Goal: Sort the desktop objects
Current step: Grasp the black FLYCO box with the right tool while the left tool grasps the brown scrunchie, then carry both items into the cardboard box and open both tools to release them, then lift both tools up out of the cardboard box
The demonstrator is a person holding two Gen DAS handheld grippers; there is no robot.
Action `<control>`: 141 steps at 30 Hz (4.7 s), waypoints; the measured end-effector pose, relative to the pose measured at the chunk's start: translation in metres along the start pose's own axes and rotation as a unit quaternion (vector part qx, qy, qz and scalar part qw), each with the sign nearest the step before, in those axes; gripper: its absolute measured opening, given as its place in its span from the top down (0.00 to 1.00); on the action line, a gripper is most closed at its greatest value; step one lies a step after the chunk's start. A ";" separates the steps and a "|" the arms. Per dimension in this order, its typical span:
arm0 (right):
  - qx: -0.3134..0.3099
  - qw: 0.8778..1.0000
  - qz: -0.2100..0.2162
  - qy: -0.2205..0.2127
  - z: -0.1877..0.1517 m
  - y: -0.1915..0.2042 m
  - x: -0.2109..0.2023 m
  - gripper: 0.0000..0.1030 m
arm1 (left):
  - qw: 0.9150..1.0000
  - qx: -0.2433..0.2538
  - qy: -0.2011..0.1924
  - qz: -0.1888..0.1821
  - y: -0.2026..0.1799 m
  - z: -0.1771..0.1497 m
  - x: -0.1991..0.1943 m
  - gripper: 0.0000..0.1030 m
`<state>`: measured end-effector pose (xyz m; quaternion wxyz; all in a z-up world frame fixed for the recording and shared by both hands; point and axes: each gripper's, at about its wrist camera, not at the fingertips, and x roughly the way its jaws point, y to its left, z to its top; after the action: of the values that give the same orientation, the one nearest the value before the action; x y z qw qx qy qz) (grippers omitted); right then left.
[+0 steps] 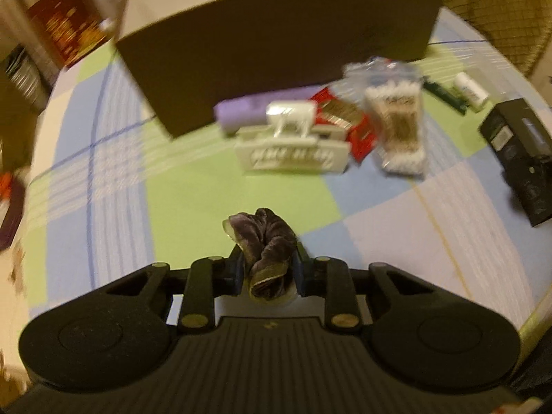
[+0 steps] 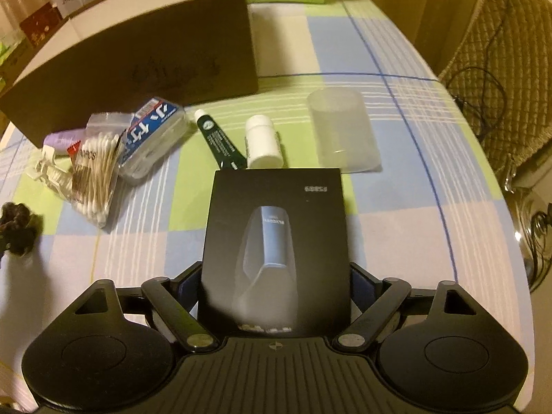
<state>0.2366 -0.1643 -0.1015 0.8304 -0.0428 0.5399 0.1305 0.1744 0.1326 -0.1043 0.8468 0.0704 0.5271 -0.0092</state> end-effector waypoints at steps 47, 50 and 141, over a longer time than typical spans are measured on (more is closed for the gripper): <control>-0.064 0.991 0.114 -0.035 0.253 0.089 0.065 0.26 | 0.986 -0.148 -0.037 -0.064 0.069 0.228 0.072 0.78; -0.064 0.992 0.106 -0.012 0.256 0.085 0.086 0.26 | 0.987 -0.149 -0.013 -0.062 0.067 0.231 0.090 0.76; -0.160 0.969 0.132 -0.135 0.002 -0.022 -0.091 0.02 | 0.982 -0.169 -0.062 0.059 -0.066 0.001 -0.117 0.02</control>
<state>0.2092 -0.2010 -0.0199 0.8533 -0.0859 0.3962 0.3279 0.1174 0.0599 -0.0064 0.8767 -0.0429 0.4624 0.1257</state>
